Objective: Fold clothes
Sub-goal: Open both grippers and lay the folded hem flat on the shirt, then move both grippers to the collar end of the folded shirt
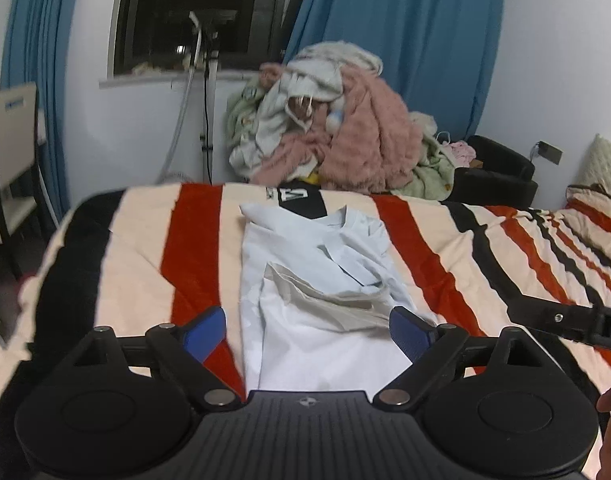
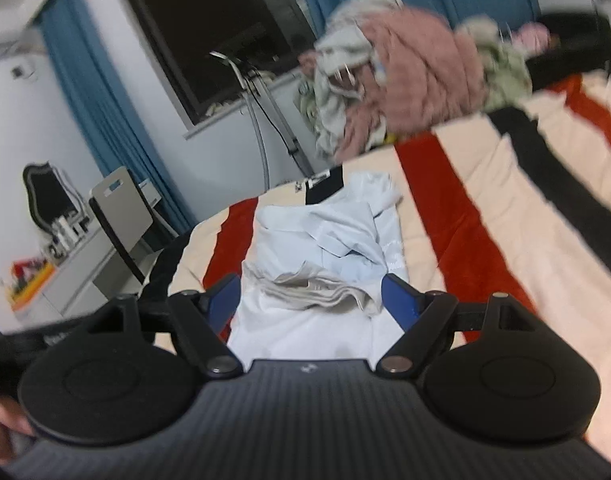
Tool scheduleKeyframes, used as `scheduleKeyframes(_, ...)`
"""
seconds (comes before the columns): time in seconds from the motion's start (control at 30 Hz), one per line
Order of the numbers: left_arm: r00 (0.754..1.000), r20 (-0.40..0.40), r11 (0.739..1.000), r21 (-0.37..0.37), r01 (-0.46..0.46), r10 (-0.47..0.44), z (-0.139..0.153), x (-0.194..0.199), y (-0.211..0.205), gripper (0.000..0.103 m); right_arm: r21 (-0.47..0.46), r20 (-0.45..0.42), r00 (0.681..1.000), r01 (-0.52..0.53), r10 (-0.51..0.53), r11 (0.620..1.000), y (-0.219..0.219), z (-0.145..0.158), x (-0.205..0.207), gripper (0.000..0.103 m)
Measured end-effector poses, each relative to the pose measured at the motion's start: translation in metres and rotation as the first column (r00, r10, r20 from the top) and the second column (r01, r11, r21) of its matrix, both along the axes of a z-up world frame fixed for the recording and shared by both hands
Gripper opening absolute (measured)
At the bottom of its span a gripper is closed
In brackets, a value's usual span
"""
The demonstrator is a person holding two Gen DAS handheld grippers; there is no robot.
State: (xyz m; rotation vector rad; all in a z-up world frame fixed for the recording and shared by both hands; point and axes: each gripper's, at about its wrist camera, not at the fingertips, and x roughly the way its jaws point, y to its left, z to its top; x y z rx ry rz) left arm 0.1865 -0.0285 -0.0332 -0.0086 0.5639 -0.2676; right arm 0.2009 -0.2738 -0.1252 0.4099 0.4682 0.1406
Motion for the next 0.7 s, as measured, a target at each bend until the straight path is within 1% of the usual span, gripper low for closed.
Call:
scheduleKeyframes(0.07, 1.0, 0.03, 1.0, 0.011, -0.003, 0.003, 0.002, -0.026, 0.001, 0.091, -0.045, 0.024, 1.0, 0.008, -0.007, 0.999, 0.01, -0.002, -0.023, 0.08)
scheduleKeyframes(0.2, 0.997, 0.08, 1.0, 0.021, -0.005, 0.003, 0.0, -0.069, 0.005, 0.091, -0.088, 0.048, 0.999, 0.02, -0.016, 0.996, 0.024, -0.01, -0.057, 0.08)
scheduleKeyframes(0.3, 0.996, 0.086, 1.0, -0.012, -0.004, 0.005, -0.008, -0.088, 0.012, 0.092, -0.128, 0.068, 0.997, 0.027, -0.019, 0.991, 0.035, -0.014, -0.066, 0.08)
scheduleKeyframes(0.4, 0.998, 0.059, 0.998, -0.058, 0.001, 0.002, -0.017, -0.089, 0.018, 0.092, -0.165, 0.083, 0.996, 0.036, -0.023, 0.986, 0.043, -0.015, -0.066, 0.079)
scheduleKeyframes(0.53, 0.999, 0.035, 0.998, -0.055, -0.006, 0.008, -0.027, -0.08, 0.02, 0.092, -0.186, 0.083, 0.996, 0.06, -0.045, 0.981, 0.046, -0.018, -0.063, 0.079)
scheduleKeyframes(0.6, 1.0, 0.018, 0.998, -0.066, -0.005, 0.007, -0.032, -0.076, 0.023, 0.092, -0.193, 0.081, 0.995, 0.07, -0.055, 0.979, 0.046, -0.02, -0.061, 0.079)
scheduleKeyframes(0.7, 0.999, -0.035, 0.995, -0.095, -0.009, 0.006, -0.041, -0.069, 0.026, 0.092, -0.191, 0.068, 0.996, 0.078, -0.066, 0.978, 0.047, -0.023, -0.058, 0.079)
